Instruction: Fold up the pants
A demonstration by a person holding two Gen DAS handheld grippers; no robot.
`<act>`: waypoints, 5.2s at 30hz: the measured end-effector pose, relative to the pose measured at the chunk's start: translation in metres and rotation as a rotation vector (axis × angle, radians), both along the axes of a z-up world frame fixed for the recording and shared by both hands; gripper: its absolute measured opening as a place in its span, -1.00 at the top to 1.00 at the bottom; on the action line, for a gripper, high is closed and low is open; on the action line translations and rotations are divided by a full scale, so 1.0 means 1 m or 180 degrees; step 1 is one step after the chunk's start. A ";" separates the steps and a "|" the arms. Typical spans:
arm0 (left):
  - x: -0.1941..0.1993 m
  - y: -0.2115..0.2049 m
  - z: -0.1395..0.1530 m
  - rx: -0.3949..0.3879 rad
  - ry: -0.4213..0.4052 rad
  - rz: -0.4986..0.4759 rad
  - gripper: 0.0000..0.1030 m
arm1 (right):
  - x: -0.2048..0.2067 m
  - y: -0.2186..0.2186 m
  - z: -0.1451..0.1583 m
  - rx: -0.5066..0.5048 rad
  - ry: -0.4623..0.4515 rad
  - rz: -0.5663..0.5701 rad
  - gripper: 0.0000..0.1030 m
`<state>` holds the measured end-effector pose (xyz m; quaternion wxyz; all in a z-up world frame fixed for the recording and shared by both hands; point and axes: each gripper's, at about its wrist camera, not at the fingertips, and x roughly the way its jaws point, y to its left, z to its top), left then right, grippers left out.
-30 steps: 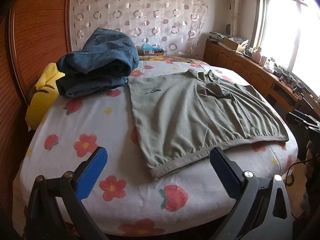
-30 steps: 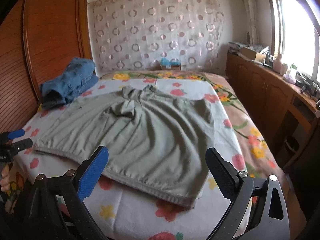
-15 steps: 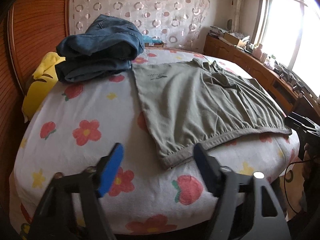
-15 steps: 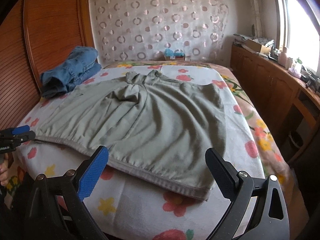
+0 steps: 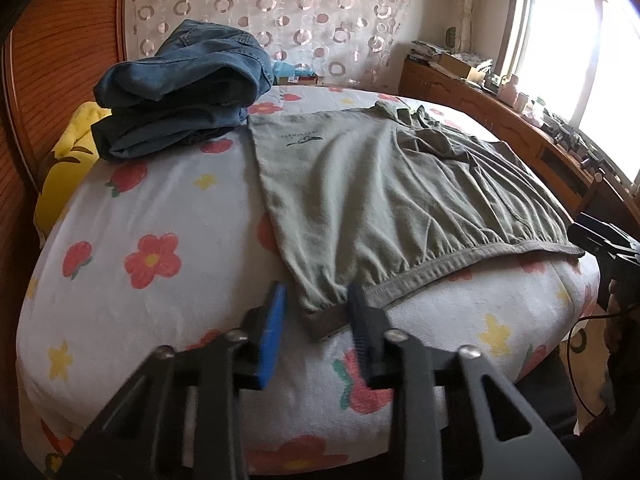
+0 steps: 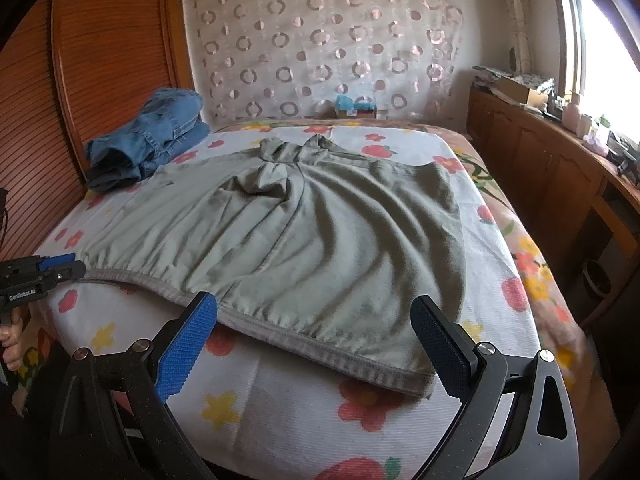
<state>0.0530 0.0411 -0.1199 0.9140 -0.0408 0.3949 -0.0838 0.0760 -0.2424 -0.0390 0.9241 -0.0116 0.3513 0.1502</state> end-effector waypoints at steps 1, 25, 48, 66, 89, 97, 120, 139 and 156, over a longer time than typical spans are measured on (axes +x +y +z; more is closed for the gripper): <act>0.001 -0.002 0.000 -0.0031 0.0016 -0.0051 0.81 | 0.000 0.000 0.000 0.0001 0.0002 0.0005 -0.92; 0.035 -0.094 0.098 -0.0026 -0.0429 -0.0884 1.00 | -0.003 -0.029 0.004 0.0042 -0.0017 -0.0107 0.06; 0.043 -0.097 0.095 0.0043 -0.0480 -0.0660 0.29 | -0.002 -0.027 0.007 0.0138 -0.0017 -0.0110 0.08; 0.019 -0.039 0.049 0.0028 -0.0360 -0.0409 0.22 | 0.018 0.055 0.007 0.0179 0.0091 0.0550 0.45; 0.019 -0.030 0.024 0.0057 -0.0179 -0.0334 0.21 | 0.031 0.100 -0.015 -0.0057 0.0285 0.0885 0.90; 0.016 -0.036 0.027 0.0069 -0.0203 -0.0374 0.21 | 0.026 0.089 0.021 0.0013 -0.0098 0.0865 0.99; 0.032 -0.076 0.027 0.0220 -0.0040 -0.0641 0.21 | 0.022 0.061 0.014 0.0141 0.0003 0.0774 0.53; 0.033 -0.068 0.009 0.0046 0.0122 -0.0664 0.21 | 0.033 0.090 -0.015 -0.0040 0.0287 0.0992 0.94; 0.024 -0.062 0.048 -0.0108 -0.0252 -0.0537 0.21 | 0.020 0.061 0.046 -0.0014 -0.0429 0.0738 1.00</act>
